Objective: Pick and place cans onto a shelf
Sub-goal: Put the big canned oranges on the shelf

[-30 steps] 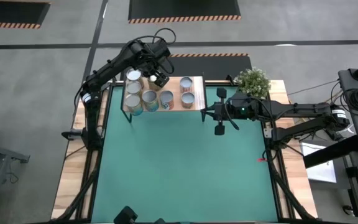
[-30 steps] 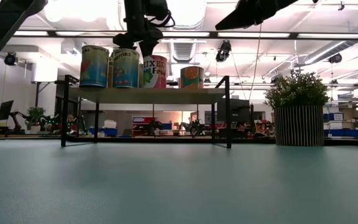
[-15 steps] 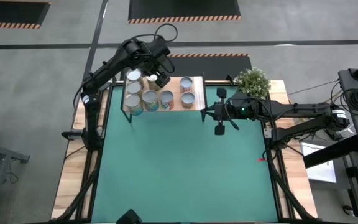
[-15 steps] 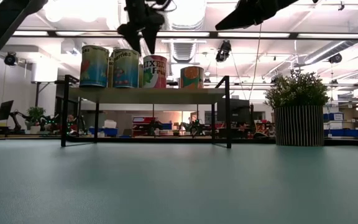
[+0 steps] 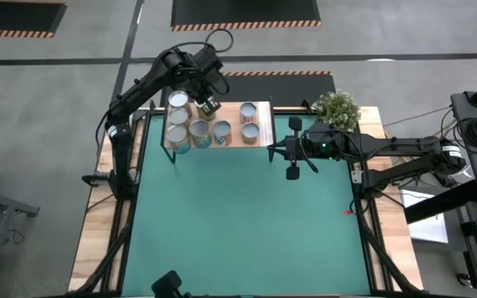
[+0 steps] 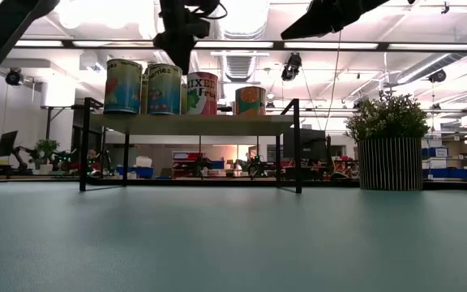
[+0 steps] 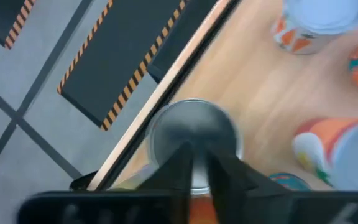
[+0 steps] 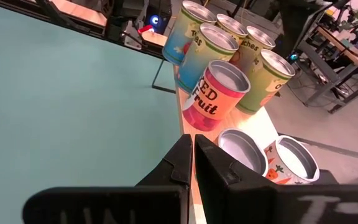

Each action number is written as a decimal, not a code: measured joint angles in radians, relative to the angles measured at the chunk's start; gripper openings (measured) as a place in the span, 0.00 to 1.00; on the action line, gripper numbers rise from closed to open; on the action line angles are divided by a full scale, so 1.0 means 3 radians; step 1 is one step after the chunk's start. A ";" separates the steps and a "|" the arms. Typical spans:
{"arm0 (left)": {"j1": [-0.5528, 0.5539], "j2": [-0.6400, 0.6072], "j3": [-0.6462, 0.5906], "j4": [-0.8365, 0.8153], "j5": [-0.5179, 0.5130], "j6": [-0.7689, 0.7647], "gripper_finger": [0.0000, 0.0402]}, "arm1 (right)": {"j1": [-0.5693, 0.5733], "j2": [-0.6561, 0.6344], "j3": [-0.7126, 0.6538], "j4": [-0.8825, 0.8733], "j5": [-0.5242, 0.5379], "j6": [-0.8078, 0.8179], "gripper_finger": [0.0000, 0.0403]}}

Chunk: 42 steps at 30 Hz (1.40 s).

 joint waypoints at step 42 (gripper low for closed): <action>-0.0195 -0.0046 -0.0496 -0.0024 0.0076 -0.0714 0.00 | 0.0000 0.0000 0.0000 -0.0054 0.0001 0.0011 0.02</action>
